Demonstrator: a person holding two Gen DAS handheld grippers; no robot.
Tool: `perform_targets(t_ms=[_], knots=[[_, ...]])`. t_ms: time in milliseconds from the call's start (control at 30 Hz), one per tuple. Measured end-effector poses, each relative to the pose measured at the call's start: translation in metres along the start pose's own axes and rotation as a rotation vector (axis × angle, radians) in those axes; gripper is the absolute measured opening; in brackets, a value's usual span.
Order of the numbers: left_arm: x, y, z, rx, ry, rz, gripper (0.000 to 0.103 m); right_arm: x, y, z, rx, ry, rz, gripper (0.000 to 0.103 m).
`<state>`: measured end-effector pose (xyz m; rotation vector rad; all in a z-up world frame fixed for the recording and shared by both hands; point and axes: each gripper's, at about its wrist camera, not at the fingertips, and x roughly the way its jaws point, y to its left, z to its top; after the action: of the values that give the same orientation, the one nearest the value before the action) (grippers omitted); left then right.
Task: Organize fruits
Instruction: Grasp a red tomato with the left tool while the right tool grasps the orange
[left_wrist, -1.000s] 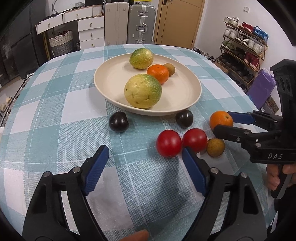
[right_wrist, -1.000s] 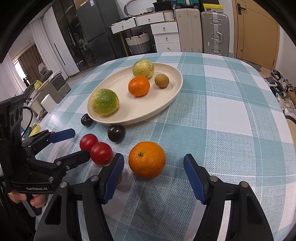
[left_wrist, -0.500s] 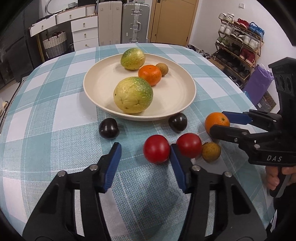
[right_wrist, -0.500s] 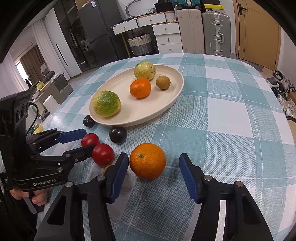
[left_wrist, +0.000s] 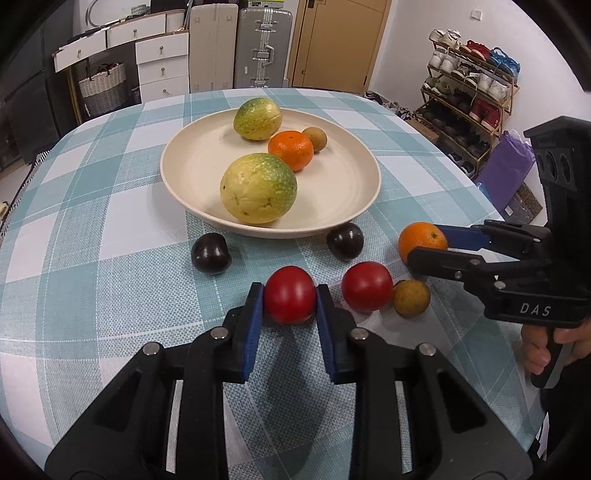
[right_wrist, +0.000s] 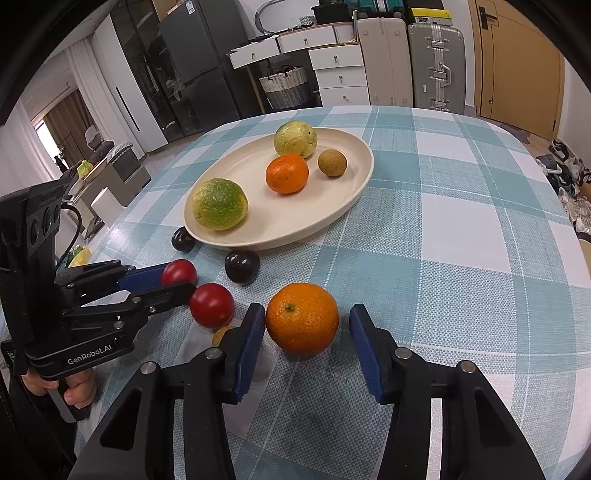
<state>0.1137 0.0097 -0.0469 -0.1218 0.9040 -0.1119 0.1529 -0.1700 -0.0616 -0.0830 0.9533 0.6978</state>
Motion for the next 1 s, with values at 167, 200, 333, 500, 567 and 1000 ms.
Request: perform_targets(t_ms=[167, 200, 333, 500, 567, 1000], knots=[[-0.005, 0.002, 0.001, -0.008, -0.021, -0.002, 0.025, 0.001, 0.002, 0.0, -0.005, 0.003, 0.001, 0.043], [-0.006, 0.002, 0.001, -0.01, -0.025, -0.002, 0.025, 0.001, 0.002, 0.0, -0.004, 0.003, 0.001, 0.042], [-0.01, 0.005, 0.002, -0.02, -0.038, -0.004, 0.025, 0.002, 0.003, 0.0, -0.01, -0.001, -0.004, 0.04], [-0.013, 0.008, 0.003, -0.03, -0.047, -0.006, 0.025, 0.002, 0.003, 0.0, -0.011, -0.007, -0.006, 0.039], [-0.014, 0.008, 0.003, -0.034, -0.051, -0.006, 0.025, 0.002, 0.003, 0.0, -0.011, -0.007, -0.009, 0.039], [-0.026, 0.012, 0.007, -0.051, -0.093, -0.002, 0.025, -0.008, 0.004, 0.006, -0.009, -0.044, -0.005, 0.039]])
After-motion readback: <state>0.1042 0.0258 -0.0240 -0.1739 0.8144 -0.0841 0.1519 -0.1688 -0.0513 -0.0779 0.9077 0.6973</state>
